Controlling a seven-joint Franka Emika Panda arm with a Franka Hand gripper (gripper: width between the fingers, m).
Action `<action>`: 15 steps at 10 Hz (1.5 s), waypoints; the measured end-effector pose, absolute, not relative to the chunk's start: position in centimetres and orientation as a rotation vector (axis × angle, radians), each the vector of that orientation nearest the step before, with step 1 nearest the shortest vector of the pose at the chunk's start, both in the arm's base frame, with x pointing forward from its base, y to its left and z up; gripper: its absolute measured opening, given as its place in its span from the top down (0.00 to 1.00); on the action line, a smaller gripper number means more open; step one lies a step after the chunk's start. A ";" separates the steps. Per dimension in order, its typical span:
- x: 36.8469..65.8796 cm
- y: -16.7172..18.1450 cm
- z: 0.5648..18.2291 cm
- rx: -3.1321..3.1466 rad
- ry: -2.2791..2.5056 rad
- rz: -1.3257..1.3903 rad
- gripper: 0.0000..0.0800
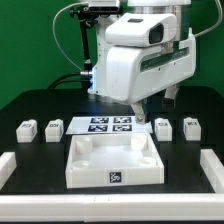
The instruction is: Assemble one leg
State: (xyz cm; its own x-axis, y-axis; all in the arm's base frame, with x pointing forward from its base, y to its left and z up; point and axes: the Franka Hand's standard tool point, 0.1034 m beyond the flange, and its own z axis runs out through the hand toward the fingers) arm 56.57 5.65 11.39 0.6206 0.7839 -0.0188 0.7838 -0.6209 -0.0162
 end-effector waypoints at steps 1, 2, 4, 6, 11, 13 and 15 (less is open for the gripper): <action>56.5 5.6 11.3 -2.821 -1.364 0.040 0.19; 56.5 5.6 11.3 -2.821 -1.364 0.040 0.19; 56.5 5.6 11.3 -2.821 -1.364 0.040 0.19; 56.5 5.6 11.3 -2.821 -1.364 0.041 0.19; 56.5 5.6 11.2 -2.821 -1.364 0.042 0.19; 56.4 5.6 11.2 -2.798 -1.409 0.043 0.19; 52.1 4.8 10.9 -2.729 -1.544 0.052 0.19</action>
Offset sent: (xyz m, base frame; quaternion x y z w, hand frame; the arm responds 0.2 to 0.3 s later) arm 0.0000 0.0000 0.0000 0.0000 0.0000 0.0000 1.0000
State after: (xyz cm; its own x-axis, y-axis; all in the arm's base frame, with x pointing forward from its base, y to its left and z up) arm 52.14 4.79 10.93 0.5143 0.8572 -0.0260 0.8570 -0.5149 -0.0212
